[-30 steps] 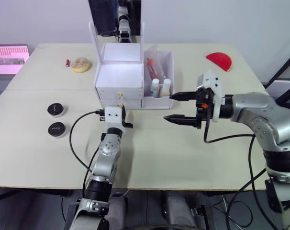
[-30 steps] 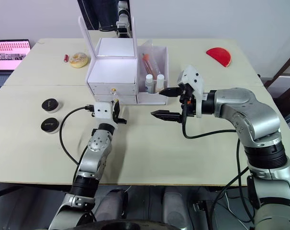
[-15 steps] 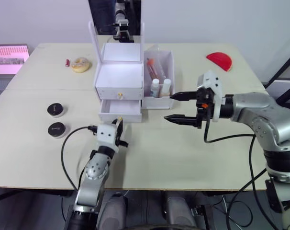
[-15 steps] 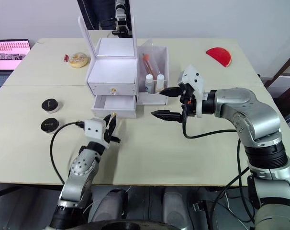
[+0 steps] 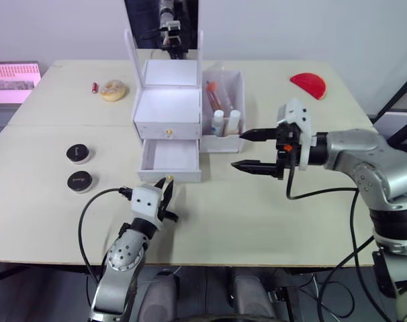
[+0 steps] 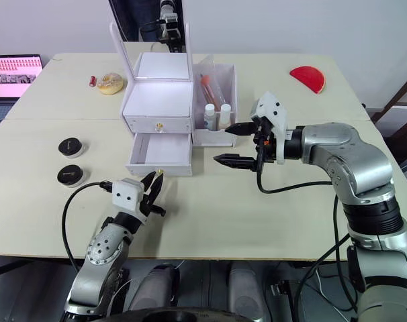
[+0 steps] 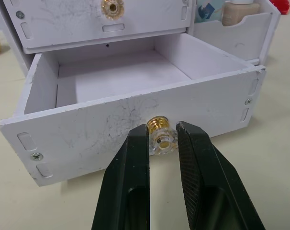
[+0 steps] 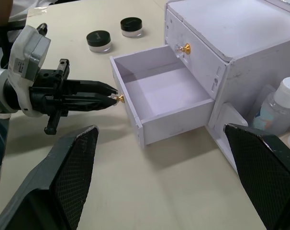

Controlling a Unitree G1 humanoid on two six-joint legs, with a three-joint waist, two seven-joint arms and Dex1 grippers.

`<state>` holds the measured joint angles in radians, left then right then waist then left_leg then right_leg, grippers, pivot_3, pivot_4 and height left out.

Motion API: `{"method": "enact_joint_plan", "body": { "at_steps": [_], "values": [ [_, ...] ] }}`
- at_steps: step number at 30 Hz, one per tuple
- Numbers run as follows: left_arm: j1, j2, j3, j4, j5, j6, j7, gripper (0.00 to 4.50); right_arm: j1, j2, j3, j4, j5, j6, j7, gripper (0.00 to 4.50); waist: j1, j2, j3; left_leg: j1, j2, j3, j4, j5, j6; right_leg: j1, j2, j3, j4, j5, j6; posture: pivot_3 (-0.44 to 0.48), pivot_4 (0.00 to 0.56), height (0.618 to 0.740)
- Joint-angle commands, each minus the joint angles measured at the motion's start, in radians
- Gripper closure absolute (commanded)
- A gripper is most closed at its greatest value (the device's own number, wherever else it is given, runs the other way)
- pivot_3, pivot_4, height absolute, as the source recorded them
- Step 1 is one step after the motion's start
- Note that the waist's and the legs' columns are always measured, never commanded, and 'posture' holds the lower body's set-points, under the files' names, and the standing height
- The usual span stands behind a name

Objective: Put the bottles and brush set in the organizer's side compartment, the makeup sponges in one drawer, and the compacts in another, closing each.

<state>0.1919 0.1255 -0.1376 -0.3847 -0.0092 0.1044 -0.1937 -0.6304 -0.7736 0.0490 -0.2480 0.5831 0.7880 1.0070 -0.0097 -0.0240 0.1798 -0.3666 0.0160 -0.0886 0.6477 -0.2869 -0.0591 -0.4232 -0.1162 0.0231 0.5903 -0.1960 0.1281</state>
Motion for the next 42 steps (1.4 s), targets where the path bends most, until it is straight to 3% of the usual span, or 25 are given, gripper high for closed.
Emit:
{"method": "enact_joint_plan", "body": {
  "at_steps": [1,17,25,36,39,42],
  "values": [
    [0.003,0.004,-0.008,-0.052,0.002,-0.009,-0.002,4.20,-0.026,-0.007,-0.019,-0.012,-0.001,-0.017,0.007,0.00,0.000,0.000,0.000,0.000,0.000,0.000,0.000,0.000,0.000,0.000,0.000,0.000,0.000,0.000,0.000,0.000,0.150,0.739],
    [0.030,0.038,0.007,-0.084,-0.015,-0.001,-0.019,4.20,-0.035,0.002,-0.016,0.006,-0.014,-0.037,0.014,0.00,-0.001,0.000,0.000,-0.001,0.000,0.000,0.000,0.000,0.000,-0.001,0.000,0.000,0.000,0.000,0.000,0.000,0.150,0.739],
    [0.047,0.045,0.011,-0.102,-0.039,-0.006,-0.039,0.14,-0.031,0.001,-0.020,0.007,-0.016,-0.044,0.019,0.00,-0.001,0.000,0.000,-0.001,0.000,0.000,0.000,0.000,0.000,-0.001,0.000,0.000,0.000,0.000,0.000,0.000,0.150,0.739],
    [0.175,0.145,0.093,-0.228,-0.103,0.042,-0.110,0.06,-0.015,-0.017,-0.034,0.021,-0.023,-0.060,0.034,0.00,-0.003,0.000,0.000,-0.001,0.000,0.000,0.000,0.000,0.000,-0.002,0.000,0.000,0.000,0.000,0.000,0.000,0.150,0.739],
    [0.268,0.209,0.221,-0.333,-0.206,0.088,-0.168,0.06,0.009,-0.044,-0.057,0.030,-0.022,-0.067,0.046,0.00,-0.003,0.000,0.000,-0.003,0.000,0.000,0.000,0.000,0.000,-0.003,0.000,0.000,0.000,0.000,0.000,0.000,0.150,0.739],
    [0.373,0.314,0.441,-0.416,-0.390,0.161,-0.275,0.06,0.047,-0.086,-0.104,0.053,-0.013,-0.087,0.070,0.00,-0.003,0.000,0.001,-0.005,0.001,0.000,0.000,0.000,0.000,-0.005,0.000,-0.001,0.000,0.000,0.000,0.000,0.150,0.739]
  ]
}}
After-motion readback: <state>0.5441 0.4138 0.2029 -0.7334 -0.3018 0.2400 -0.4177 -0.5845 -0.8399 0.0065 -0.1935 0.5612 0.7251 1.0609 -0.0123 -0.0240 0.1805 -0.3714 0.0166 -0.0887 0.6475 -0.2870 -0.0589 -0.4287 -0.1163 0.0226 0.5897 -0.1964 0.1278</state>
